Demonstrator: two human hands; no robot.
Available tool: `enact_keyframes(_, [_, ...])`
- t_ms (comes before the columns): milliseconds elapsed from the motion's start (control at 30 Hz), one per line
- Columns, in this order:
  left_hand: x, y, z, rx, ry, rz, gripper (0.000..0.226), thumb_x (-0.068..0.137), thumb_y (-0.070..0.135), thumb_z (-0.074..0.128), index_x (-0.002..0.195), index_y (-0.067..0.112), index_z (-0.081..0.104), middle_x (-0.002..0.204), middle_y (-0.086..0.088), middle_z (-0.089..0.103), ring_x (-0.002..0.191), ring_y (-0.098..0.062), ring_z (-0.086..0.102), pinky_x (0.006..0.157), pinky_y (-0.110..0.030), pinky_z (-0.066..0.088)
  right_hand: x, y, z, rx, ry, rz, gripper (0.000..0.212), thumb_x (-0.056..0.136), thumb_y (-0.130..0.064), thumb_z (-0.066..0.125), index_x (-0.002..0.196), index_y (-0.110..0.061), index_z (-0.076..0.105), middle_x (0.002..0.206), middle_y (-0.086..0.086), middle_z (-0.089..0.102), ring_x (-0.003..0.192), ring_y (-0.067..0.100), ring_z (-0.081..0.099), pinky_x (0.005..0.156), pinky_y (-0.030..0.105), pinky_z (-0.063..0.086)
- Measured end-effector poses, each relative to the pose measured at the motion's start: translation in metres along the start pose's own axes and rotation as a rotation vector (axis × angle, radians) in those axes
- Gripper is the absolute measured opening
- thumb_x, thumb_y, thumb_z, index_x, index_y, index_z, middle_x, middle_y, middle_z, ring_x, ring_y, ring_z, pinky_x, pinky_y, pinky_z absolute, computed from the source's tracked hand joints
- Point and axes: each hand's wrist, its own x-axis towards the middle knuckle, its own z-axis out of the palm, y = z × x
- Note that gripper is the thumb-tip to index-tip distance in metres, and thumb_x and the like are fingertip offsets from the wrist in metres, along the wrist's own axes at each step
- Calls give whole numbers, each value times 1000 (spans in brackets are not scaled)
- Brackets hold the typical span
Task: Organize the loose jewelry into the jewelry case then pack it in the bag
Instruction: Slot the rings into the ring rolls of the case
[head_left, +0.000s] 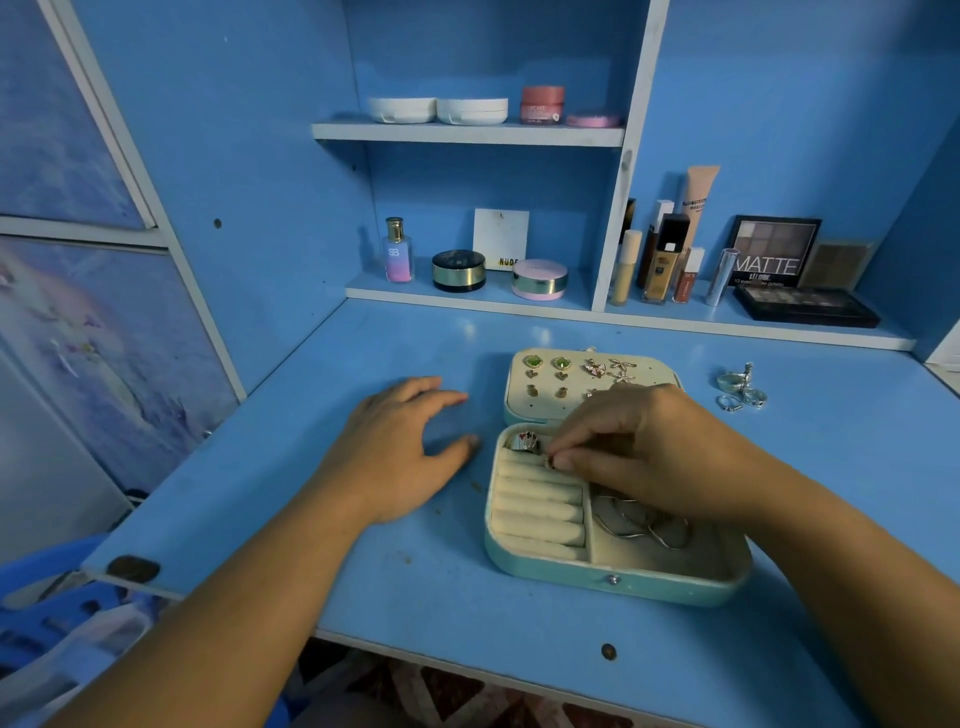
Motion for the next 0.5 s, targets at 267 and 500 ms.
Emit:
enact_keyframes(267, [0, -2, 1, 12, 4, -5, 78, 66, 80, 31, 135, 46, 48, 150, 18, 36, 138, -12, 35, 116, -33, 27, -7, 56, -39, -152, 474, 408, 9, 89, -23, 64, 94, -26, 70, 76, -21, 56, 70, 9, 53, 56, 15, 36])
enact_keyframes(500, [-2, 3, -1, 19, 18, 9, 78, 67, 77, 33, 133, 41, 52, 149, 12, 41, 137, -13, 39, 115, -30, 28, -36, 125, -74, -206, 585, 726, 22, 93, -16, 53, 108, -18, 69, 104, 7, 68, 93, 28, 57, 78, 29, 39])
